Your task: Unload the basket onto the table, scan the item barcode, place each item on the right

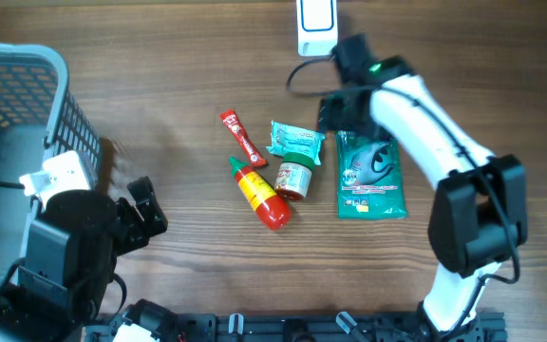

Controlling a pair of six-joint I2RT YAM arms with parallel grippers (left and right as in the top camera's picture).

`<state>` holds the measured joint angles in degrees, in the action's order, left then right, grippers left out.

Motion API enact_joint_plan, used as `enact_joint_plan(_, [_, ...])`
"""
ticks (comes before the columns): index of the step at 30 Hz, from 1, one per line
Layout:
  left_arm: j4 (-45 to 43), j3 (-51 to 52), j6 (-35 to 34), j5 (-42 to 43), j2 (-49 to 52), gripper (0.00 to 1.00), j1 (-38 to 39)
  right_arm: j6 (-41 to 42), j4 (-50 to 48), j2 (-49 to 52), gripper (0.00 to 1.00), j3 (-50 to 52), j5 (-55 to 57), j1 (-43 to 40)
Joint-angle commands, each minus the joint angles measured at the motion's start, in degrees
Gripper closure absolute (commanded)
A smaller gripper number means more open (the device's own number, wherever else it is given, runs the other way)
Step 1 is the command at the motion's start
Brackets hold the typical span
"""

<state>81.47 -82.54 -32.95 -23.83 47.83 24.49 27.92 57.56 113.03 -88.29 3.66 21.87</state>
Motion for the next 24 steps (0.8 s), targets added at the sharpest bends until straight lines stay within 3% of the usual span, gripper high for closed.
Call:
enact_joint_plan(1, [0.04,0.04,-0.74,-0.9,0.11,0.0,0.37,5.01,-0.15,-0.96,0.0,1.09,-5.55,3.54])
enact_joint_plan(5, [0.04,0.04,-0.74,-0.9,0.11,0.0,0.37,19.93,1.86,-3.61,0.0,-0.04,-18.36,3.91])
enact_joint_plan(9, [0.04,0.04,-0.74,-0.9,0.11,0.0,0.37,21.05,-1.57,-3.76,0.0,0.02,-28.37,3.87])
enact_joint_plan(14, [0.04,0.04,-0.74,-0.9,0.11,0.0,0.37,21.4,-3.52,-3.76,0.0,2.21,-27.21,4.68])
enact_joint_plan(18, [0.04,0.04,-0.74,-0.9,0.11,0.0,0.37,21.27,-11.1,-3.74,0.0,7.23,-19.93,5.97])
enact_joint_plan(21, [0.04,0.04,-0.74,-0.9,0.11,0.0,0.37,19.04,-13.16,-3.5,0.0,9.18,-8.02,7.19])
enact_joint_plan(24, [0.04,0.04,-0.74,-0.9,0.11,0.0,0.37,17.77,-13.51,-3.02,0.01,9.18,-7.93,8.0])
